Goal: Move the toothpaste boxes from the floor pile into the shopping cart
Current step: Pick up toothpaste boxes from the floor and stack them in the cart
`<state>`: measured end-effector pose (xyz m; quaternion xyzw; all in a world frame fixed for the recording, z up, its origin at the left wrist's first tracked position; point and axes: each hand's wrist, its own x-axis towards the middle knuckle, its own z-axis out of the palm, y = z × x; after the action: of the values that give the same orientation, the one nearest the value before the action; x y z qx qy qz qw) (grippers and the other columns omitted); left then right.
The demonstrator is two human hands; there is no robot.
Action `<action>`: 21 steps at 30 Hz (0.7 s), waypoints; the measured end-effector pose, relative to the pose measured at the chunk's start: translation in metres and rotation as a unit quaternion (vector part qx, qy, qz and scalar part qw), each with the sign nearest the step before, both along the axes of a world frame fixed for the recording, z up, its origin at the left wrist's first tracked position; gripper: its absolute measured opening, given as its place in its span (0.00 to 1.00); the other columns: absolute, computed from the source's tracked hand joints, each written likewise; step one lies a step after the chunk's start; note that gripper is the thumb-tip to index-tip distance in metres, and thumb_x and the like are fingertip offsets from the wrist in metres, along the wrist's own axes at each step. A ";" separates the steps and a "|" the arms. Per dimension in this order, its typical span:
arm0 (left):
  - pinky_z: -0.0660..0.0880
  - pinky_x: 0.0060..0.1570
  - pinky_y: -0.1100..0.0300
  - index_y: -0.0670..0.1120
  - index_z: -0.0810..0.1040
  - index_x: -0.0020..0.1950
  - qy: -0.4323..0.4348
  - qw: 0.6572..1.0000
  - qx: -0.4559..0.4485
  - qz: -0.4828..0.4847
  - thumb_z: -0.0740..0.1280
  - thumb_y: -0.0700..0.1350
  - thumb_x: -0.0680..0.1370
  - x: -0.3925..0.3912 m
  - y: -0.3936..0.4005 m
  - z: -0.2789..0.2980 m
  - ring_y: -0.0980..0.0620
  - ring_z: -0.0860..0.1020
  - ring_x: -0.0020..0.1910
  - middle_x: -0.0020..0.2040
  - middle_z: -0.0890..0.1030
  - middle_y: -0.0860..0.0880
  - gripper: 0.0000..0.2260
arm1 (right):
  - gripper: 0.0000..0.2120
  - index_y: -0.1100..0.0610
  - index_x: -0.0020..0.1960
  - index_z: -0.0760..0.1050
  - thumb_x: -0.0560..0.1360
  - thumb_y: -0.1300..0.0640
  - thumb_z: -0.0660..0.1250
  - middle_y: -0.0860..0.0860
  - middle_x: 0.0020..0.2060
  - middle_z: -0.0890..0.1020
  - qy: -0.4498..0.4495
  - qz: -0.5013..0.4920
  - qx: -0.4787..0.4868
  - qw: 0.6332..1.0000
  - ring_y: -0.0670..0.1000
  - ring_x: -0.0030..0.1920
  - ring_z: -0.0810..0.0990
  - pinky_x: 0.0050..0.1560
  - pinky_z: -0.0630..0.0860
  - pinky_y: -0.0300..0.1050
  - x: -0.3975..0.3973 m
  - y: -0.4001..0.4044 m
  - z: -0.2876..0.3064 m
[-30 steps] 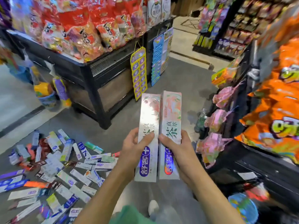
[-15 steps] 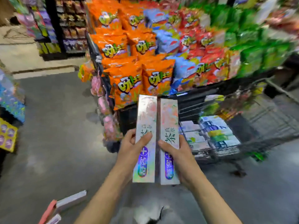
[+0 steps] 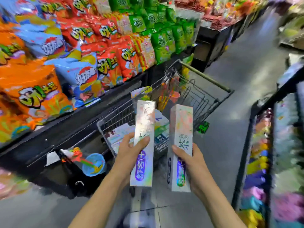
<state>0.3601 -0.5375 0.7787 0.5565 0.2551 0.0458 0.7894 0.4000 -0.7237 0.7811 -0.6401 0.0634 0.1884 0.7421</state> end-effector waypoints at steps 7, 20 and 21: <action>0.80 0.39 0.52 0.52 0.76 0.57 0.057 0.994 0.062 -0.063 0.80 0.53 0.65 0.104 -0.033 -0.019 0.48 0.84 0.37 0.47 0.86 0.45 0.24 | 0.30 0.59 0.63 0.73 0.65 0.55 0.79 0.59 0.54 0.85 0.046 -0.068 0.013 0.997 0.62 0.53 0.84 0.58 0.80 0.63 0.085 -0.053 -0.022; 0.78 0.34 0.65 0.45 0.74 0.67 0.115 0.980 0.085 -0.136 0.77 0.33 0.69 0.306 0.000 -0.127 0.57 0.84 0.37 0.43 0.87 0.51 0.28 | 0.38 0.56 0.67 0.73 0.60 0.48 0.80 0.56 0.58 0.84 0.089 -0.122 0.000 0.989 0.59 0.57 0.84 0.57 0.79 0.56 0.262 -0.054 -0.086; 0.78 0.33 0.66 0.47 0.72 0.68 0.126 0.977 0.094 -0.145 0.78 0.32 0.68 0.320 0.001 -0.140 0.57 0.84 0.36 0.43 0.87 0.50 0.32 | 0.39 0.56 0.66 0.73 0.59 0.48 0.80 0.56 0.58 0.84 0.090 -0.124 -0.003 0.988 0.59 0.57 0.83 0.57 0.78 0.56 0.274 -0.052 -0.093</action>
<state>0.6798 -0.5367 0.6392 0.6606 0.2639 -0.1160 0.6932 0.6742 -0.7756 0.6877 -0.6100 0.2088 0.1516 0.7492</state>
